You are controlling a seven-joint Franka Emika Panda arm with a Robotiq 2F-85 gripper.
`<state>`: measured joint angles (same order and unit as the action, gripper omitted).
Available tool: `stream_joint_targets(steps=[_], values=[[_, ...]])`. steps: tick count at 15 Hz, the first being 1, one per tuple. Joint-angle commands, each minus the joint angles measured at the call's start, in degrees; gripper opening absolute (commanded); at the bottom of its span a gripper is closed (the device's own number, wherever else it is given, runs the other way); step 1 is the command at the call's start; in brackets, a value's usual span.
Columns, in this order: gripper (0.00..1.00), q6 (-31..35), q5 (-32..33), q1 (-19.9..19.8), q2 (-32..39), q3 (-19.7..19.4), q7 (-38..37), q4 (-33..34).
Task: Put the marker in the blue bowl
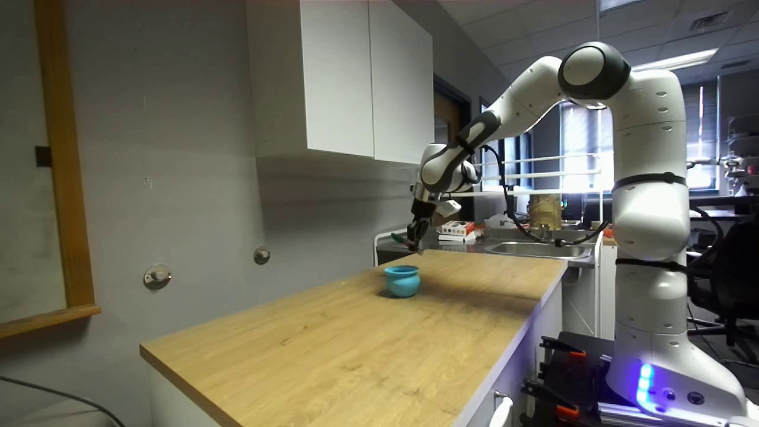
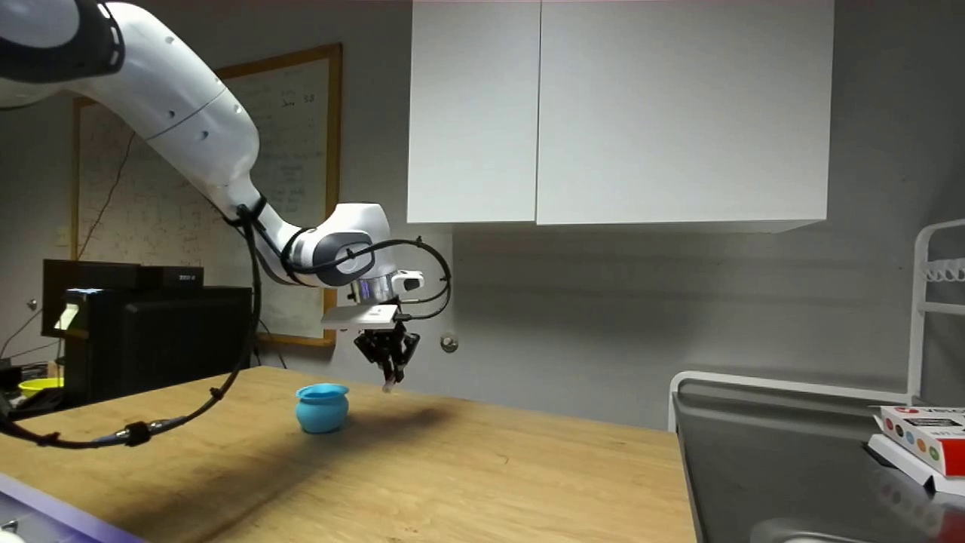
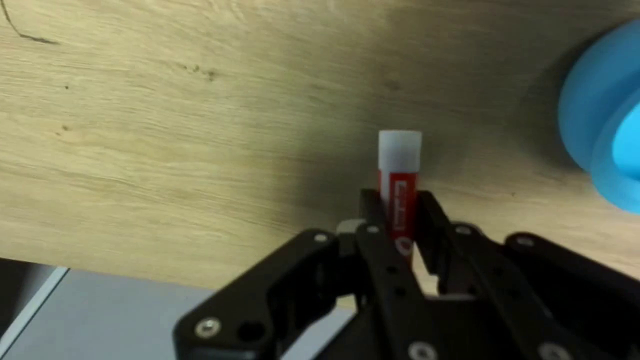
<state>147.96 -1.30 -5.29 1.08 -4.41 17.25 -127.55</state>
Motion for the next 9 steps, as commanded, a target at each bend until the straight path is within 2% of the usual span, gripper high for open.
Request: stream_joint_targets(steps=[1, 9], values=[[0.09, 4.2, -1.8, 1.4, -1.9, 1.1, -4.7, -2.5], [0.09, 8.3, 1.1, 4.0, -7.4, 3.2, -13.3, -6.2]])
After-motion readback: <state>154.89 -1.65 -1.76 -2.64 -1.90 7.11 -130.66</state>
